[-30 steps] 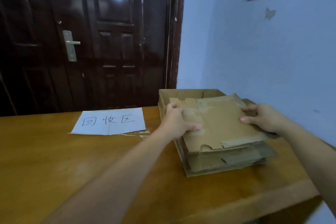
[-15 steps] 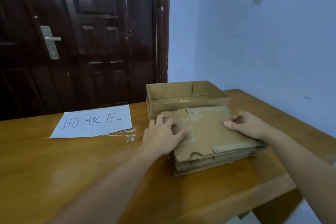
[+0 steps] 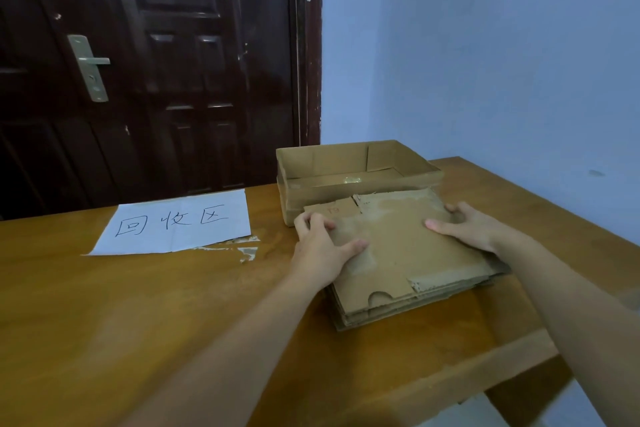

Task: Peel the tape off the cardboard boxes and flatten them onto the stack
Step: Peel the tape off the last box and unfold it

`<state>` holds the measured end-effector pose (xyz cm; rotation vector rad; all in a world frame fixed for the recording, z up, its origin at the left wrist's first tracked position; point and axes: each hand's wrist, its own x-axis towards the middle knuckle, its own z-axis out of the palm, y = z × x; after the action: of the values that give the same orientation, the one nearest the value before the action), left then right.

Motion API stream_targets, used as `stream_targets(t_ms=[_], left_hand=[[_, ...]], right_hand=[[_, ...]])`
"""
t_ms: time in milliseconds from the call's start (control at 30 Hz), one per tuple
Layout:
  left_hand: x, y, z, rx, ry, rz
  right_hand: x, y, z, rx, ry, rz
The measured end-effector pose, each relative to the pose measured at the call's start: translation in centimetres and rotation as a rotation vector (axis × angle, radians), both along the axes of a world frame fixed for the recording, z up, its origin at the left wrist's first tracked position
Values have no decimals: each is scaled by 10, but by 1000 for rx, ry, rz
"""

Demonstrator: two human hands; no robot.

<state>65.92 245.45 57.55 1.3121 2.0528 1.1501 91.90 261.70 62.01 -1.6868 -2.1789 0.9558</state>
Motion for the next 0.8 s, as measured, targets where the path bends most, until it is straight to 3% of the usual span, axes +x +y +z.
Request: stream_targets(t_ms=[467,800], left_hand=[[-18,-25,-2,10,23,-26],[-103,-143,5,-11,-50,4]], right_hand=[[-14,-26,10,-93,15,-19],[-91,-112,9,-126,-82,151]])
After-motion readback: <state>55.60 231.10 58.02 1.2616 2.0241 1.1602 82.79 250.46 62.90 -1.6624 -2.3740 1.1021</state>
